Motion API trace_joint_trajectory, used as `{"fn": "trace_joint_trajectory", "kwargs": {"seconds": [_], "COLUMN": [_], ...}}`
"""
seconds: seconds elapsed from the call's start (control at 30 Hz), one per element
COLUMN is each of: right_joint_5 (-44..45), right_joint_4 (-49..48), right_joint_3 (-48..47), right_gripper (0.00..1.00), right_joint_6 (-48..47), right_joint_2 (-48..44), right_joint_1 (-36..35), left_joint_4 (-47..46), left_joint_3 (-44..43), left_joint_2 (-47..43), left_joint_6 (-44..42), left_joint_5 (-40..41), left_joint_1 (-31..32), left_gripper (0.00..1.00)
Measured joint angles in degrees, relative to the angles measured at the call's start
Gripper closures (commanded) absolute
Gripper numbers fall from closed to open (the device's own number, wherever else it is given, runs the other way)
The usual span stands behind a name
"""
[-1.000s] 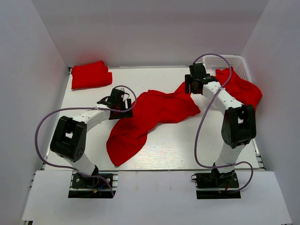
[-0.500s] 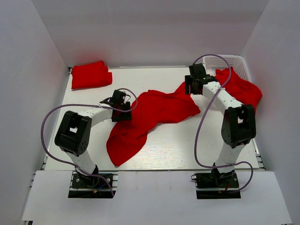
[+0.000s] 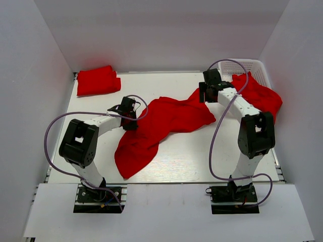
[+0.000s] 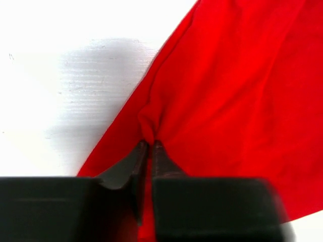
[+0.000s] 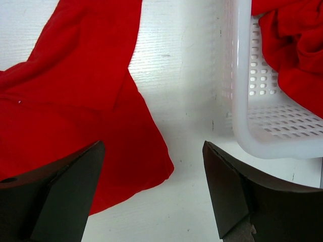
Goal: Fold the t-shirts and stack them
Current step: Flatten out the tshirt
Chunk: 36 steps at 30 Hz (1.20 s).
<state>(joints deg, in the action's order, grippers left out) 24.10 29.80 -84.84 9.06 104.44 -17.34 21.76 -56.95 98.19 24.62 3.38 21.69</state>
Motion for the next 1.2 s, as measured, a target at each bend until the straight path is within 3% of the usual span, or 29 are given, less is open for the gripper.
{"fn": "trace_joint_trajectory", "kwargs": {"seconds": [0.3,0.57,1.2], "right_joint_5": [0.00,-0.22,-1.55], "right_joint_4": [0.20,0.35,-1.36], "right_joint_3": [-0.02,-1.33,-24.48], "right_gripper": [0.16,0.16,0.21], "right_joint_6": [0.00,0.44,8.20], "right_joint_2": [0.87,3.43,24.04], "right_joint_1": [0.00,0.00,2.10], "left_joint_4": [1.11,1.53,0.46], "left_joint_3": [-0.26,-1.03,-11.17], "left_joint_2": [-0.83,-9.60,-10.86], "left_joint_6": [-0.13,-2.84,-8.09], "left_joint_5": [1.20,3.28,10.40], "left_joint_1": [0.00,0.00,0.00], "left_gripper": [1.00,1.00,1.00]}}
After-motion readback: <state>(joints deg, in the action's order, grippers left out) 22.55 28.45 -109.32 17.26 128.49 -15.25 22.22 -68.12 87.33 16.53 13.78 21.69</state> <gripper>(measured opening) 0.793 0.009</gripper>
